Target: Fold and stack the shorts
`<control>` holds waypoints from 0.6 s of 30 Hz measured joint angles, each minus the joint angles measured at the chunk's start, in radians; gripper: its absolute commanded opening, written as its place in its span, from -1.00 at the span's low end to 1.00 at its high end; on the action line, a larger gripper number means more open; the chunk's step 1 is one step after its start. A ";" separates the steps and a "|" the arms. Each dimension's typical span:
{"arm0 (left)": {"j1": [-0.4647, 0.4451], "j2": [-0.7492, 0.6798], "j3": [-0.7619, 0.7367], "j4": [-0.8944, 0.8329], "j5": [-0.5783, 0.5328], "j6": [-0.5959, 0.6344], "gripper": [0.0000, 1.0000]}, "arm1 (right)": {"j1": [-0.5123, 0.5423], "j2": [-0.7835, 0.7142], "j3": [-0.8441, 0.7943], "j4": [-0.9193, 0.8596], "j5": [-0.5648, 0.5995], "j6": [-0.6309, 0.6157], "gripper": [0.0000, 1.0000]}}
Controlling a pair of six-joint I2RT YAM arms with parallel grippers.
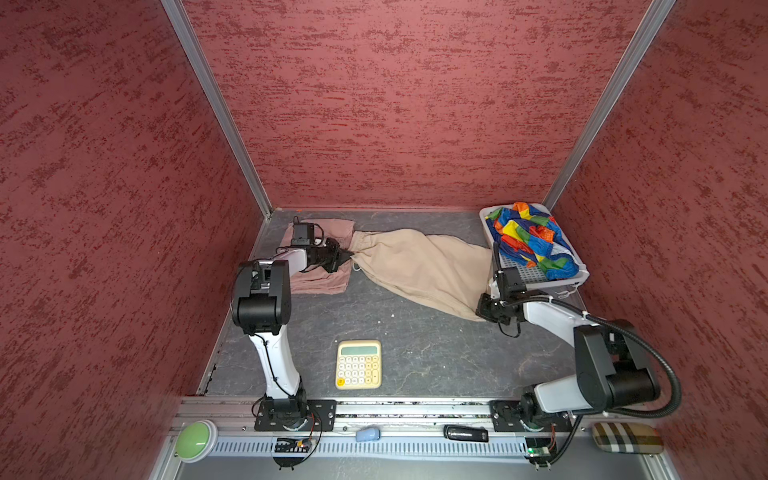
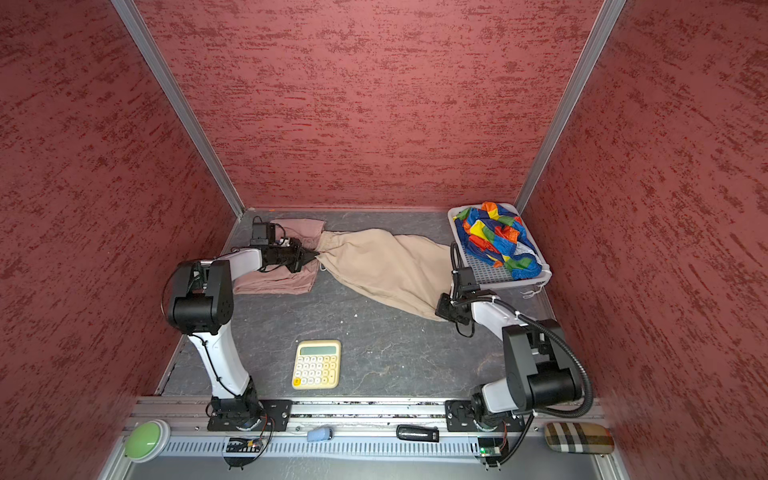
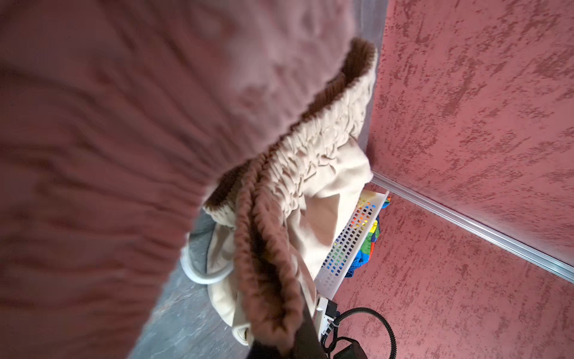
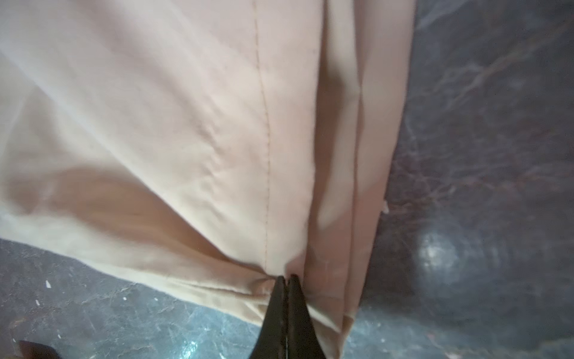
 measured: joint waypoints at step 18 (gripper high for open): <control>0.005 0.013 0.177 -0.236 -0.076 0.228 0.18 | -0.031 -0.018 0.026 -0.004 0.078 -0.037 -0.18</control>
